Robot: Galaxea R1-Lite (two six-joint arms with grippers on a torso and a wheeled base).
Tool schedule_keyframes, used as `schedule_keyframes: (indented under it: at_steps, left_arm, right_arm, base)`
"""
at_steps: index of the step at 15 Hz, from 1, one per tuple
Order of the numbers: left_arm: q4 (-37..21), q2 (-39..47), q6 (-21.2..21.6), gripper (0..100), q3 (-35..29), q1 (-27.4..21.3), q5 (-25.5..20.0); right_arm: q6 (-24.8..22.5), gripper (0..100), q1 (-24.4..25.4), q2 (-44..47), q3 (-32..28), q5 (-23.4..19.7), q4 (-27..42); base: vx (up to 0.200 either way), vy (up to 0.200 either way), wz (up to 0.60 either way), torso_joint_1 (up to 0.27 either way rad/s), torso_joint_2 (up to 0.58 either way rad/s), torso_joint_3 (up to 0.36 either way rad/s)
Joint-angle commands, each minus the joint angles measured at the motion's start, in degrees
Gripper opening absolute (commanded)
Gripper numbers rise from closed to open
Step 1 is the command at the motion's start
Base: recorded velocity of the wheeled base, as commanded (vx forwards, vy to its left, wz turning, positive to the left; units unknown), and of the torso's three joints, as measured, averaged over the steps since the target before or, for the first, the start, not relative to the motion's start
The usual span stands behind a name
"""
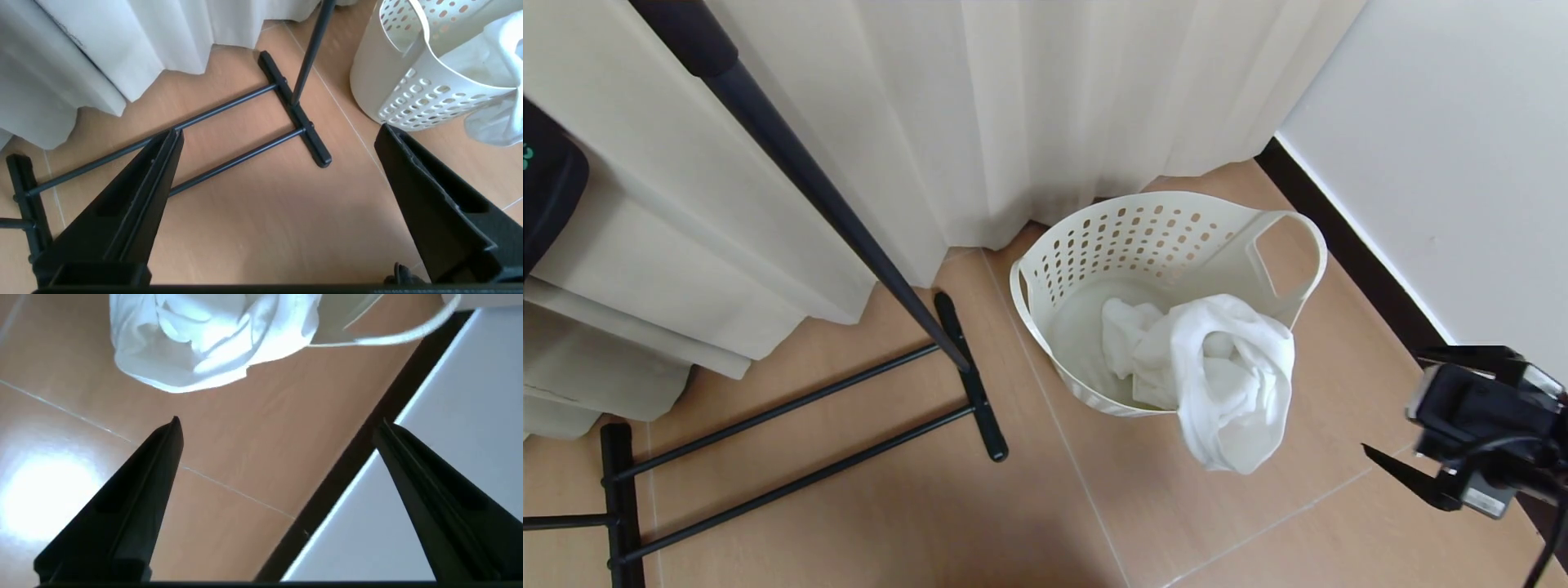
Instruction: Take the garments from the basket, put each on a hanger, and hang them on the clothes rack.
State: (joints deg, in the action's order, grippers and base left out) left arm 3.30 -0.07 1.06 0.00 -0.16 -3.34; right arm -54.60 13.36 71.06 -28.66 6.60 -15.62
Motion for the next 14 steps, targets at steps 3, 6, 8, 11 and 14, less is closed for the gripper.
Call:
schedule_keyframes:
  at_steps: [3, 6, 8, 11, 14]
  left_arm:
    - [0.04, 0.07, -0.01, 100, 0.00, 0.07, 0.00]
    - [0.04, 0.07, -0.01, 100, 0.00, -0.02, 0.00]
    - [0.04, 0.07, -0.01, 100, 0.00, -0.02, 0.00]
    - [0.04, 0.07, -0.01, 100, 0.00, -0.02, 0.00]
    - [0.04, 0.07, -0.01, 100, 0.00, -0.02, 0.00]
  right_arm:
    - [-2.35, 100, 11.25, 20.26, -6.58, 18.54, -9.17]
    - [-3.41, 100, 11.78, 29.14, -6.23, 24.43, -22.62]
    - [-6.13, 100, 12.13, 33.27, -6.23, 26.98, -29.82]
    - [-12.90, 100, 12.04, 39.95, -6.50, 27.68, -41.78]
    - [-19.75, 100, 10.98, 49.09, -6.76, 29.26, -58.12]
  base:
    - [0.000, 0.000, 0.00, 0.000, 0.00, 0.000]
    - [0.000, 0.000, 0.00, 0.000, 0.00, 0.000]
    - [0.000, 0.000, 0.00, 0.000, 0.00, 0.000]
    - [0.000, 0.000, 0.00, 0.000, 0.00, 0.000]
    - [0.000, 0.000, 0.00, 0.000, 0.00, 0.000]
